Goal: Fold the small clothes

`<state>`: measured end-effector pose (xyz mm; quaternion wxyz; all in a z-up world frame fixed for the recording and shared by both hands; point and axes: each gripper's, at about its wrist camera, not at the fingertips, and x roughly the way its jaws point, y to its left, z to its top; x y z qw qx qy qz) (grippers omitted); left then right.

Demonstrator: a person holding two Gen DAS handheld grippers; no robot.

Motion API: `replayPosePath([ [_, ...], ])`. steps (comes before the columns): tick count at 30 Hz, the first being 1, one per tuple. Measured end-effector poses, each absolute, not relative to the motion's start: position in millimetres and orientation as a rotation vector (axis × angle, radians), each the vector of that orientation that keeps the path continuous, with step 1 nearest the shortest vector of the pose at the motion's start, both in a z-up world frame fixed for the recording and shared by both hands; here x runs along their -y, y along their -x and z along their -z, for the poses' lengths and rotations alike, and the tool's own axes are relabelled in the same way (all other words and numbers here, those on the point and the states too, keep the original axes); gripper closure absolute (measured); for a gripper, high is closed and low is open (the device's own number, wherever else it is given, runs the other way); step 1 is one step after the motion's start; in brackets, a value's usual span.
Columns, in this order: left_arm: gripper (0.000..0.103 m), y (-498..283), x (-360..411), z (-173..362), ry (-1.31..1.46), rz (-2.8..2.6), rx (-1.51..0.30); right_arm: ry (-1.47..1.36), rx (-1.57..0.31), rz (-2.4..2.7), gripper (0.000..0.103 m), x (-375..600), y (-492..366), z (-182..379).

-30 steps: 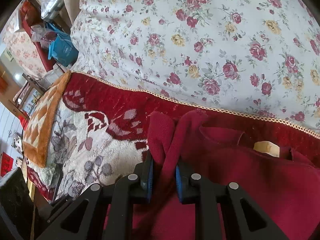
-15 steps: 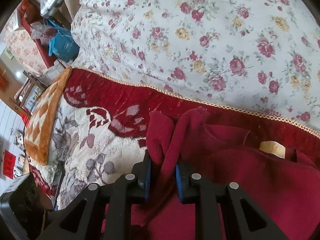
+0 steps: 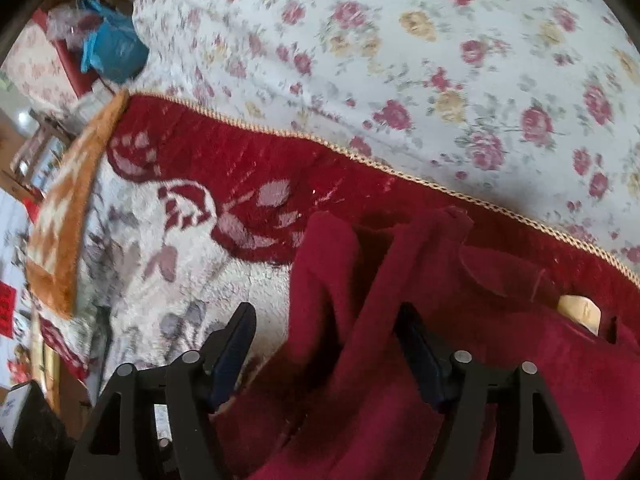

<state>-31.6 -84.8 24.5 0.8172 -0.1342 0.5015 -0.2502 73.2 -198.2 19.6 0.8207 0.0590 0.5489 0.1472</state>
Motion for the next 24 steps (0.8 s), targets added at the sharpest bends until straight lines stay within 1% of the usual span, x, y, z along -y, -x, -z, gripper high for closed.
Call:
replayPosePath([
  [1,0.078,31.4,85.1,-24.7,0.282,0.532,-1.071,-0.094,-1.177,-0.292,0.033,194.9,-74.4,-17.4],
  [2,0.078,30.6,85.9,-24.5,0.278,0.529,-1.075,-0.073,-1.176,-0.281,0.038,192.8,-75.0,-16.6],
  [3,0.072,29.4,87.0,-24.6,0.274,0.524,-1.081,-0.046,-1.159,-0.272,0.045,192.1,-73.2,-16.3],
  [4,0.058,28.6,87.8,-24.2,0.268,0.51,-1.088,-0.032,-1.147,-0.267,0.058,192.4,-71.7,-16.8],
  [6,0.04,27.7,87.4,-21.2,0.259,0.48,-1.113,-0.041,-1.125,-0.282,0.066,197.8,-67.8,-18.2],
  [7,0.04,27.6,87.0,-19.1,0.263,0.477,-1.121,-0.06,-1.105,-0.291,0.071,202.5,-65.7,-21.5],
  [8,0.04,27.6,87.0,-18.2,0.265,0.474,-1.119,-0.066,-1.09,-0.293,0.073,205.5,-63.8,-24.3],
  [11,0.04,30.1,89.9,-19.3,0.247,0.473,-1.103,-0.068,-1.079,-0.308,0.074,211.4,-61.3,-28.5],
  [12,0.043,31.4,90.2,-19.7,0.245,0.473,-1.097,-0.076,-1.078,-0.311,0.074,213.1,-61.0,-28.9],
  [13,0.06,30.9,91.3,-19.5,0.251,0.475,-1.093,-0.088,-1.074,-0.317,0.074,214.7,-60.6,-29.4],
  [14,0.068,32.5,91.6,-20.5,0.27,0.498,-1.091,-0.1,-1.069,-0.322,0.074,217.0,-59.6,-30.4],
  [15,0.08,33.8,92.9,-21.2,0.285,0.516,-1.092,-0.117,-1.063,-0.325,0.074,220.1,-58.2,-31.3],
  [20,0.082,51.9,103.2,-50.5,0.289,0.532,-1.014,-0.159,-1.032,-0.336,0.077,234.0,-45.0,-45.3],
  [24,0.083,68.2,129.1,-78.9,0.231,0.584,-0.965,-0.186,-0.975,-0.354,0.078,260.8,-24.4,-76.8],
])
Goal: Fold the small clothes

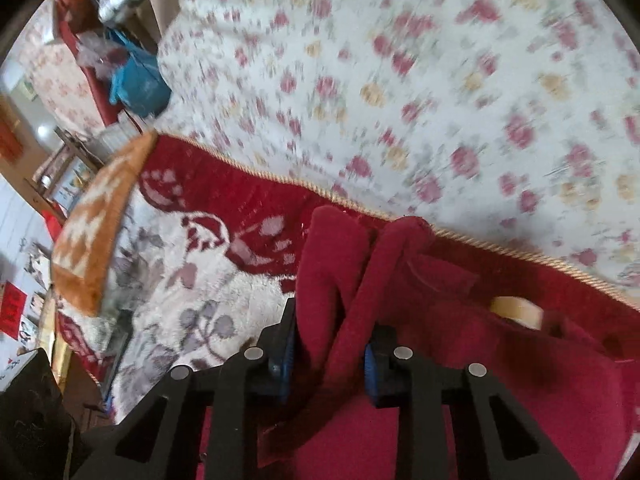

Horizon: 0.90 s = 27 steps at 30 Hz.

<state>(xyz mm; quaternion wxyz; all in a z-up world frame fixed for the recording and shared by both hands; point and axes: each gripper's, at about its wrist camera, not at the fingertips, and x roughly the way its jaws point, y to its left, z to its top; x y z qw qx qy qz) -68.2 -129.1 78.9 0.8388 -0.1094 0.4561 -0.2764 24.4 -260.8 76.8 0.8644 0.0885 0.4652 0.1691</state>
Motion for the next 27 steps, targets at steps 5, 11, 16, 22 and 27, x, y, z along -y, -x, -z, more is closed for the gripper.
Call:
replayPosePath([
  [5,0.083,90.7,194.0,-103.0,0.137,0.656,-0.948,-0.178,-0.913,-0.322,0.078,303.8,6.7,-113.4],
  [11,0.083,110.2,262.1,-109.3,0.041,0.74,-0.947,-0.216,-0.887,-0.209,0.078,385.2,42.5,-122.0],
  [16,0.083,128.1,318.8,-86.1,-0.055,0.773,-0.985,-0.311,-0.91,-0.121,0.079,456.6,66.3,-98.9],
  [22,0.076,131.8,343.2,-60.7,-0.146,0.747,-1.024,-0.435,-0.991,-0.024,0.079,501.7,66.5,-38.7],
  [27,0.058,143.8,294.4,-91.6,-0.111,0.904,-1.032,-0.469,-0.967,0.059,0.053,519.0,82.5,-50.9],
])
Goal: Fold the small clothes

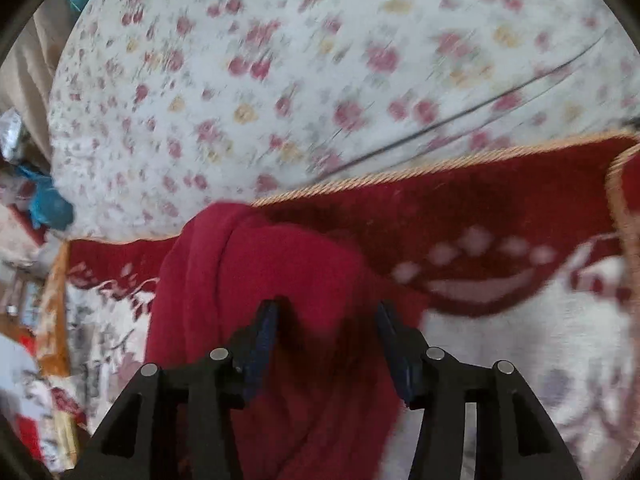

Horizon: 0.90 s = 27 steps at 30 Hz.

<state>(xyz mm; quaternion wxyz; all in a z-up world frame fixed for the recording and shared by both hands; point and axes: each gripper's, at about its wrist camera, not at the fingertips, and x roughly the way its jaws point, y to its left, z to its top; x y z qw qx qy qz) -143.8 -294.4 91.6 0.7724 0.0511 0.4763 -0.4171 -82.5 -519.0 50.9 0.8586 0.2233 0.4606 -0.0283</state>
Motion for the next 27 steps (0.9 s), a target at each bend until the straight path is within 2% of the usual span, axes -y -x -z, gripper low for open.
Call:
replayPosePath([
  [3,0.058,153.7,264.0,-104.5,-0.172,0.815,-0.959,-0.495,-0.938,0.008,0.053,515.4,110.1,-76.7],
  [5,0.058,145.0,245.2,-99.0,-0.219,0.704,-0.922,-0.536,-0.946,-0.033,0.042,506.0,128.2,-82.9],
  [7,0.058,133.7,232.2,-89.1,-0.201,0.65,-0.952,-0.575,-0.96,-0.079,0.037,493.0,144.3,-81.9],
  [12,0.058,127.2,227.0,-71.6,-0.137,0.622,-0.99,-0.548,-0.958,-0.121,0.036,462.9,157.2,-79.7],
  [13,0.058,129.5,229.0,-70.0,-0.134,0.629,-0.998,-0.507,-0.968,-0.096,0.038,455.8,156.9,-75.7],
  [14,0.058,130.3,229.3,-67.5,-0.126,0.644,-0.999,-0.463,-1.001,-0.066,0.059,449.9,158.1,-69.7],
  [15,0.058,128.7,226.6,-67.9,-0.127,0.648,-0.995,-0.406,-1.052,-0.035,0.069,444.0,162.5,-59.9],
  [17,0.058,131.2,224.2,-63.7,-0.132,0.64,-0.993,-0.356,-1.061,-0.028,0.076,434.5,177.7,-49.7],
  [20,0.058,120.9,225.4,-55.0,-0.107,0.629,-1.014,-0.32,-1.074,-0.029,0.077,428.6,198.7,-41.8],
  [24,0.058,117.3,225.9,-59.9,-0.095,0.625,-0.983,-0.363,-1.008,-0.036,0.077,433.2,212.0,-63.2],
  [25,0.058,116.5,226.8,-61.5,-0.094,0.621,-0.972,-0.393,-0.974,-0.034,0.071,435.9,212.1,-71.4],
  [26,0.058,115.0,228.0,-62.4,-0.092,0.616,-0.965,-0.418,-0.947,-0.026,0.052,439.6,210.8,-76.9],
  [27,0.058,113.4,229.3,-62.5,-0.088,0.613,-0.963,-0.44,-0.913,-0.001,0.042,444.6,205.7,-82.3],
])
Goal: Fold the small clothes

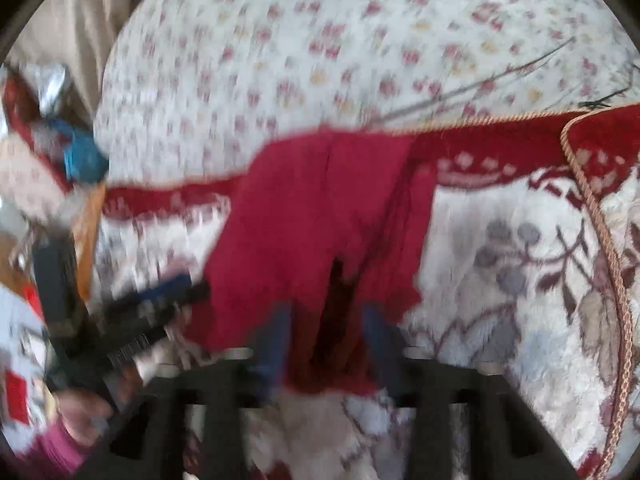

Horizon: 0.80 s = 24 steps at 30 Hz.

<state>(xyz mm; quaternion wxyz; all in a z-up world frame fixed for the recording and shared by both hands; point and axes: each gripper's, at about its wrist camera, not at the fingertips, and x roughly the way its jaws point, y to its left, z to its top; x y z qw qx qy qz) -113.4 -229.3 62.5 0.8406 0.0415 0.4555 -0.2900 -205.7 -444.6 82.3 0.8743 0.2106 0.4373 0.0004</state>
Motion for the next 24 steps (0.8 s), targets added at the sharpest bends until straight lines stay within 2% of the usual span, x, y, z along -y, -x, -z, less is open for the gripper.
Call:
replayPosePath([
  [1,0.058,112.1,230.7,-62.2,-0.084,0.612,-0.962,-0.443,-0.898,0.021,0.035,446.6,201.4,-83.2],
  [5,0.056,111.7,237.3,-59.9,-0.105,0.609,-0.937,-0.443,-0.925,0.082,0.037,454.2,163.9,-72.3],
  [6,0.053,112.4,238.9,-59.4,-0.116,0.606,-0.925,-0.449,-0.924,0.077,0.042,454.9,157.2,-66.9],
  [7,0.05,112.7,239.5,-59.0,-0.12,0.606,-0.92,-0.433,-0.936,0.055,0.067,454.6,149.8,-60.2],
  [8,0.049,112.6,240.4,-58.0,-0.125,0.61,-0.918,-0.401,-0.963,0.054,0.076,451.4,144.4,-52.5],
  [11,0.049,110.1,241.5,-55.9,-0.114,0.631,-0.935,-0.326,-0.97,0.059,0.082,446.6,154.4,-45.6],
  [13,0.044,109.6,242.8,-55.6,-0.106,0.633,-0.933,-0.274,-0.969,0.055,0.084,446.6,165.1,-52.7],
  [17,0.043,109.9,242.8,-54.1,-0.102,0.632,-0.934,-0.268,-0.993,0.08,0.084,450.9,165.7,-40.6],
  [24,0.042,108.3,241.5,-52.9,-0.074,0.651,-0.948,-0.223,-0.986,0.079,0.084,445.1,167.3,-51.0],
])
